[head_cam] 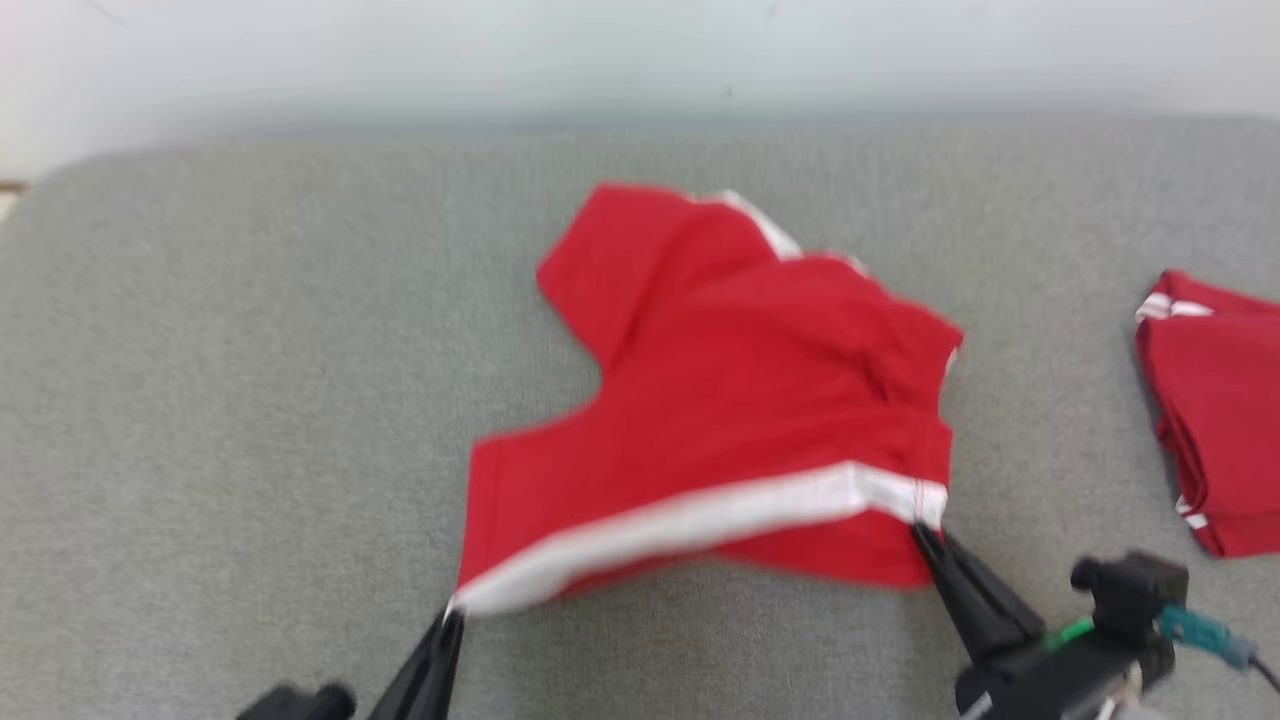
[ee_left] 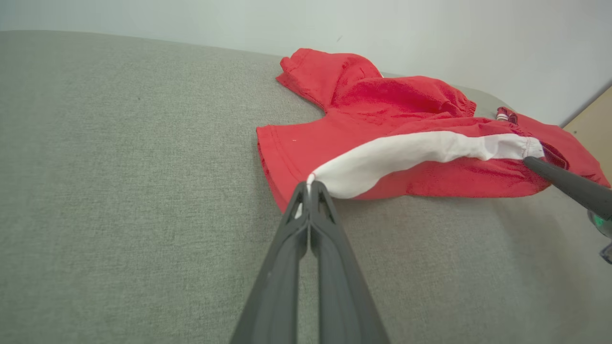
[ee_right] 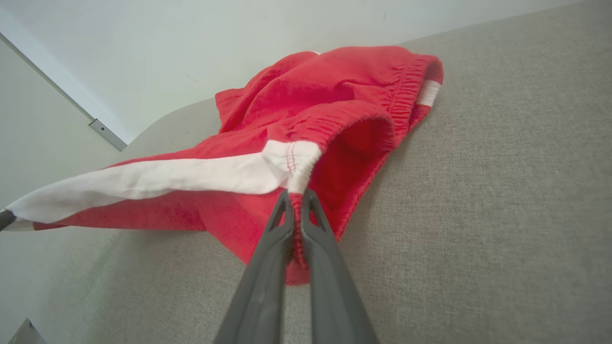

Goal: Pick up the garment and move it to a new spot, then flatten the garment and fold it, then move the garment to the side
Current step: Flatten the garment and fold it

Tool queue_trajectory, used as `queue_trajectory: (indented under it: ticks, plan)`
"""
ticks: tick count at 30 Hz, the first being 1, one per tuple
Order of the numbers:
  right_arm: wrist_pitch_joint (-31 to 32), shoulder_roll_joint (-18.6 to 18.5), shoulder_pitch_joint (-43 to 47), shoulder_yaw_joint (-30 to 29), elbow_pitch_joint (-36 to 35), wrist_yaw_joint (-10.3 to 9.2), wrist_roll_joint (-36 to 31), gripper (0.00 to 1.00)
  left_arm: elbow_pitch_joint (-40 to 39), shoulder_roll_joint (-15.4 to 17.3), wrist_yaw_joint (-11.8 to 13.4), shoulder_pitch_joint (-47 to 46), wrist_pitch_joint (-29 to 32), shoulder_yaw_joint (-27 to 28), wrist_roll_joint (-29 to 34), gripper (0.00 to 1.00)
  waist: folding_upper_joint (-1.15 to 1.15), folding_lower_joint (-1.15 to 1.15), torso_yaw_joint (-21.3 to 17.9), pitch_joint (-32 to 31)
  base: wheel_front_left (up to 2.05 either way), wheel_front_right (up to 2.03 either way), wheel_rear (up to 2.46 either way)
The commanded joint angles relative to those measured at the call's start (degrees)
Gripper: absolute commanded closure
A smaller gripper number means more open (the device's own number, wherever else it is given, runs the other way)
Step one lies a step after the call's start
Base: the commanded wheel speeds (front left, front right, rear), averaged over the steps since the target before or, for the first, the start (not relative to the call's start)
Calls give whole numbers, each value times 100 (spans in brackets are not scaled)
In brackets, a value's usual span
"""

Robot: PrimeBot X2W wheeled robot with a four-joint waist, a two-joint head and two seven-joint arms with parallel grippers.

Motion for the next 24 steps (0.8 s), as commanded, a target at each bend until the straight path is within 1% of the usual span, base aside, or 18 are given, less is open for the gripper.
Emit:
queue_trajectory:
  ticks: [1, 3, 6, 10, 18, 22, 24]
  plan:
    - [9, -68, 221, -5, -14, 2, 10, 100, -24, 131, 48, 308, 158, 35, -83, 100, 1, 2, 43, -423, 0, 0, 0]
    - [25, -127, 453, -65, 12, 2, 24, 100, -62, 196, 82, 531, 273, 85, -200, 100, 1, 2, 64, -548, 0, 0, 0]
    - [134, -249, 883, -163, -57, 2, -7, 100, -46, 403, 91, 962, 549, 137, -358, 100, 1, 2, 86, -757, 0, 0, 0]
    - [272, -346, 1259, -279, -181, 1, -40, 100, -75, 522, 80, 1221, 786, 132, -540, 100, 1, 2, 92, -861, 0, 0, 0]
    - [514, -306, 1833, -555, -477, 0, -115, 100, -197, 610, 141, 1451, 1041, 182, -728, 100, 1, 2, 80, -901, 0, 0, 0]
    - [594, -261, 1942, -623, -575, -1, -174, 100, -276, 639, 134, 1438, 1032, 232, -768, 100, 1, 2, 48, -883, 0, 0, 0]
    - [630, -182, 1937, -687, -675, -1, -150, 100, -344, 632, 116, 1291, 974, 284, -780, 100, 1, 2, 12, -843, 0, 0, 0]
